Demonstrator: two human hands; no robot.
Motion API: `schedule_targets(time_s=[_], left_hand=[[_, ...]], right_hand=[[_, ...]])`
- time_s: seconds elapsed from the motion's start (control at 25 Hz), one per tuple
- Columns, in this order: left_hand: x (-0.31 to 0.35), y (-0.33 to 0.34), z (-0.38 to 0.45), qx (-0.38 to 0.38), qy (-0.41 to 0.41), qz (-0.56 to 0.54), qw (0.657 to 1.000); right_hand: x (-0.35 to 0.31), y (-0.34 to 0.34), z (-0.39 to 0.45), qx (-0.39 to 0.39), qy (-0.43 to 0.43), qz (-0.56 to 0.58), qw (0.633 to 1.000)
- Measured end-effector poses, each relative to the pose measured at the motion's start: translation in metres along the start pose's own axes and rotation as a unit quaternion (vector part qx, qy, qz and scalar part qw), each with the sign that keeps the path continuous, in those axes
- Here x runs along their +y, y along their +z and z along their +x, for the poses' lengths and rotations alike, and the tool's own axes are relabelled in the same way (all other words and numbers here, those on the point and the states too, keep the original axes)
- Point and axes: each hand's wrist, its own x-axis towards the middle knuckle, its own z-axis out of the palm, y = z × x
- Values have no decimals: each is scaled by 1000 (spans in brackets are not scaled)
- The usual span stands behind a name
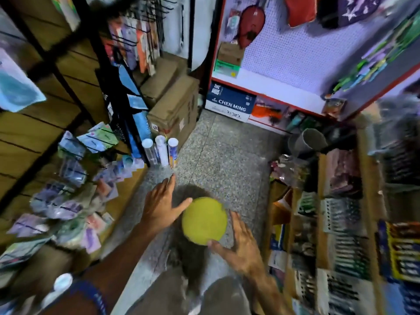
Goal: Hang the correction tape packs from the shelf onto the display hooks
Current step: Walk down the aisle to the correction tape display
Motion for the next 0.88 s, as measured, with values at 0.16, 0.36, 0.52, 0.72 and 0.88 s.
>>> schedule_targets(time_s=[0.16,0.36,0.52,0.72,0.88], left_hand=[[-2,-6,77,9,-47,-18,999],[-14,2,144,60,-155,-19,986],[1,15,162,122,-295,-45,947],[24,22,155,172,-407,-74,894],[3,23,121,224,-493,-135,830]], right_hand=[[-17,-32,97,-31,-51,-44,997],[-36,-68,227,-110,-121,-93,982],[-50,-103,310,-211,-214,-135,944],[-77,-120,376,-308,-307,-217,874],[-103,-95,382,-317,-357,-242,845]])
